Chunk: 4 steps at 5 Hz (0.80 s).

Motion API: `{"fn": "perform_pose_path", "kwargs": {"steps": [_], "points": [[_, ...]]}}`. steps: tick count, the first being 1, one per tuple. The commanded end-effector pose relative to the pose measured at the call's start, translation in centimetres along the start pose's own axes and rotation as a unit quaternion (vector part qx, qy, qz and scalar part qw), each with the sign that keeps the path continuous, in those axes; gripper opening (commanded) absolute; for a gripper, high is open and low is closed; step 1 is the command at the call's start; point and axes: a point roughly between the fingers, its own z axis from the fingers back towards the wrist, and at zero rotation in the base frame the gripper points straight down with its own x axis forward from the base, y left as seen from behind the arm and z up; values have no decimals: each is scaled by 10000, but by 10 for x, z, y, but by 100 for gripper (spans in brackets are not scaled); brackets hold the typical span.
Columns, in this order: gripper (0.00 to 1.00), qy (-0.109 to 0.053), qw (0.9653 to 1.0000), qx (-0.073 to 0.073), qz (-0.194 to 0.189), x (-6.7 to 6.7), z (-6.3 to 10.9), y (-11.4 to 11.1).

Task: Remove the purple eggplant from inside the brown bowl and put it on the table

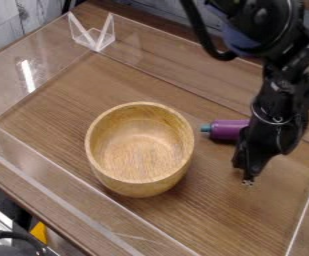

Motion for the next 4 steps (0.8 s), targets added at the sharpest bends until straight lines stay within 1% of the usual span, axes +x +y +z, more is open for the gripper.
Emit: {"fn": "perform_pose_path", "kwargs": {"steps": [1, 3, 4], "points": [[0, -151, 9997, 198, 88, 3, 10, 12], [0, -135, 9996, 200, 125, 2, 8, 15], [0, -136, 9996, 196, 169, 1, 10, 13]]}}
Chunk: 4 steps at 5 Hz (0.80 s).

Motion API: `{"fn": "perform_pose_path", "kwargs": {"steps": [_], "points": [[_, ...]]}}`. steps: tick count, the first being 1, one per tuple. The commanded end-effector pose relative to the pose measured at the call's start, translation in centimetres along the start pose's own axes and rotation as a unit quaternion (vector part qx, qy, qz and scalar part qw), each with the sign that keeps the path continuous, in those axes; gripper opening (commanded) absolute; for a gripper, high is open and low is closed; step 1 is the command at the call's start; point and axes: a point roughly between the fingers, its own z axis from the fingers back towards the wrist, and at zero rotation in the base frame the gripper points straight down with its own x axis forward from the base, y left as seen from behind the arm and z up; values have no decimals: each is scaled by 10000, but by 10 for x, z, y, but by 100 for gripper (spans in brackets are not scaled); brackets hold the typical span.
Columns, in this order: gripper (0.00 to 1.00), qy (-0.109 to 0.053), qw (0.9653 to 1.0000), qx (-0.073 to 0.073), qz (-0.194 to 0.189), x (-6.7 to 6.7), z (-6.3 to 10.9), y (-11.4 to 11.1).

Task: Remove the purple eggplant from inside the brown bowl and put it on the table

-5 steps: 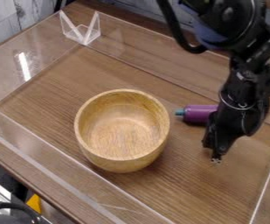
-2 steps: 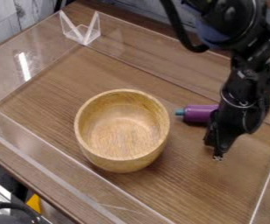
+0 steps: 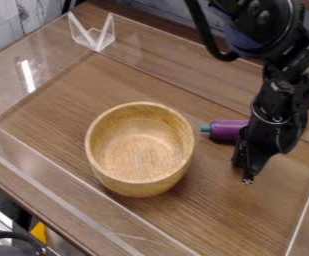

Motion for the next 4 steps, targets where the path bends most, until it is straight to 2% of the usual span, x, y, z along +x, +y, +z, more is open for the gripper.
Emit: {"fn": "perform_pose_path", "kwargs": {"steps": [1, 4], "points": [[0, -178, 9996, 208, 106, 2, 16, 8], [0, -173, 9994, 191, 228, -3, 20, 3]]}}
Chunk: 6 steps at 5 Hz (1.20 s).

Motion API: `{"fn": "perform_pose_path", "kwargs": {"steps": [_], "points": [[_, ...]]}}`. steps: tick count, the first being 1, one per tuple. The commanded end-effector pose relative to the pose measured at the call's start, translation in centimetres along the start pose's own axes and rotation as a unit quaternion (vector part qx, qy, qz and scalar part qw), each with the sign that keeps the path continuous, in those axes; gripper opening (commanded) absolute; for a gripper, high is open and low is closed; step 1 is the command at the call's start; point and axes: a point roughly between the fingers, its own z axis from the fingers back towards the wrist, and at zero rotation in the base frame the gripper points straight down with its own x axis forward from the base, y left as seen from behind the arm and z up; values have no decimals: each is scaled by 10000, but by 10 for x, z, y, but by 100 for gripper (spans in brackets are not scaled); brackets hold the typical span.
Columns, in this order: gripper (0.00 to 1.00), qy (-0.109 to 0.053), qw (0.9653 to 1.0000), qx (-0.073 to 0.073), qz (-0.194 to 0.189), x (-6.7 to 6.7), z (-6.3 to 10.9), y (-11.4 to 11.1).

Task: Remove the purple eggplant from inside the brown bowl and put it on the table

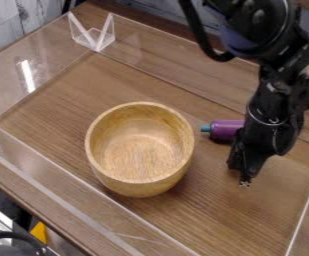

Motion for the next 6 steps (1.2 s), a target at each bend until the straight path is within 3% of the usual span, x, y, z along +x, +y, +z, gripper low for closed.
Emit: {"fn": "perform_pose_path", "kwargs": {"steps": [1, 6], "points": [[0, -215, 9995, 228, 99, 0, 19, 6], [0, -217, 9994, 170, 206, -3, 17, -6]]}}
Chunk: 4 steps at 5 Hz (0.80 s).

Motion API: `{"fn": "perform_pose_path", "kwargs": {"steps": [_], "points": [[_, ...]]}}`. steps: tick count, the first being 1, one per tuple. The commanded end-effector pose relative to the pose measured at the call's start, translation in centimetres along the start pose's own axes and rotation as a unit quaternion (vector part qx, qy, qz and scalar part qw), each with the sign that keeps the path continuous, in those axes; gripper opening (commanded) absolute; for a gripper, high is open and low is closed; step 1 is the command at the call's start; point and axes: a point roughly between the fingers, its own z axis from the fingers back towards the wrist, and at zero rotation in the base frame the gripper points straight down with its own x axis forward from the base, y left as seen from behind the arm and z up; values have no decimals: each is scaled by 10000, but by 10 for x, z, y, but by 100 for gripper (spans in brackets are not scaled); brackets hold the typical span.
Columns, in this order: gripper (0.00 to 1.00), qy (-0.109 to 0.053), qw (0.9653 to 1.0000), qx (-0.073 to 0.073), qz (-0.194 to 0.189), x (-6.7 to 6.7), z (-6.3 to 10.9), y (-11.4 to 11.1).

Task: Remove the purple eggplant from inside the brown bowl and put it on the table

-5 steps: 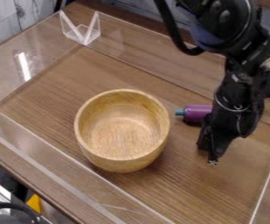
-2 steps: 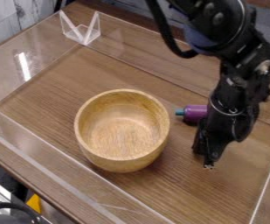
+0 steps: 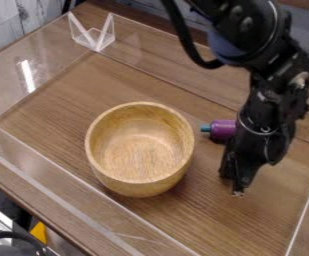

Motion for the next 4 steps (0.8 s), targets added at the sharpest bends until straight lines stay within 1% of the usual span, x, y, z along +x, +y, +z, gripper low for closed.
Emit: {"fn": "perform_pose_path", "kwargs": {"steps": [1, 4], "points": [[0, -206, 9996, 190, 12, 5, 14, 2], [0, -217, 9996, 159, 35, 7, 10, -5]]}}
